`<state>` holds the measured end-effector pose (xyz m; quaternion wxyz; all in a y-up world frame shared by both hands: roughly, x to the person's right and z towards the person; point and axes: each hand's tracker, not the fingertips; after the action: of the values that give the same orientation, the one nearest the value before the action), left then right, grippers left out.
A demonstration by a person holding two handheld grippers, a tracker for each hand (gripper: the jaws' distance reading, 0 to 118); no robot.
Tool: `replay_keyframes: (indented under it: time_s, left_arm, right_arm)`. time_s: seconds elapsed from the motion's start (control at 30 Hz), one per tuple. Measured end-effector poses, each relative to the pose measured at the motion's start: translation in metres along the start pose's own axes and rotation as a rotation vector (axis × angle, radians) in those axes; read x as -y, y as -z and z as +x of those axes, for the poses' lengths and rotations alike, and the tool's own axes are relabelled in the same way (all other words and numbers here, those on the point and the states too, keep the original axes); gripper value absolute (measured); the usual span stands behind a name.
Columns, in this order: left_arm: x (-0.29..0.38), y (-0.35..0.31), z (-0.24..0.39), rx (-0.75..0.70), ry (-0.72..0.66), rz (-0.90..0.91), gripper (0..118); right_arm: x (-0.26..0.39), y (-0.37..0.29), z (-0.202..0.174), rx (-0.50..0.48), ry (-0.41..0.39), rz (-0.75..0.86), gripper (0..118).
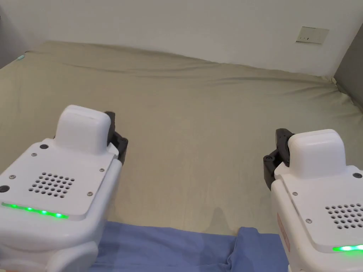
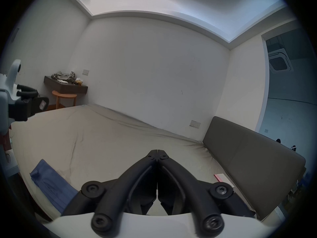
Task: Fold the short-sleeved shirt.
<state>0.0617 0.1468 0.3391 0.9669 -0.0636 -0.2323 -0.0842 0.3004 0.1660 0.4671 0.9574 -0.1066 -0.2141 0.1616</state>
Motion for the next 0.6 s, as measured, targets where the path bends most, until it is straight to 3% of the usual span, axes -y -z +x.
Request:
replay_keyframes:
  time_s: [0.13, 0.27, 0.4, 0.47, 0.6]
  left_arm:
    - [0.055, 0.021, -0.018, 0.108, -0.065, -0.179, 0]
    - [0.128, 0.041, -0.063, 0.221, -0.265, -0.473, 4]
    - [0.175, 0.048, -0.114, 0.246, -0.319, -0.647, 103]
    - [0.192, 0.051, -0.144, 0.295, -0.422, -0.715, 112]
    - [0.217, 0.058, -0.196, 0.307, -0.67, -0.763, 113]
  right_arm:
    - [0.018, 0.009, 0.002, -0.019, -0.016, -0.059, 2]
    - [0.036, 0.017, 0.01, -0.033, -0.009, -0.117, 2]
    - [0.05, 0.024, 0.018, -0.032, 0.042, -0.174, 2]
    - [0.056, 0.028, 0.019, -0.033, 0.057, -0.196, 2]
    - [0.063, 0.033, 0.017, -0.042, 0.059, -0.225, 2]
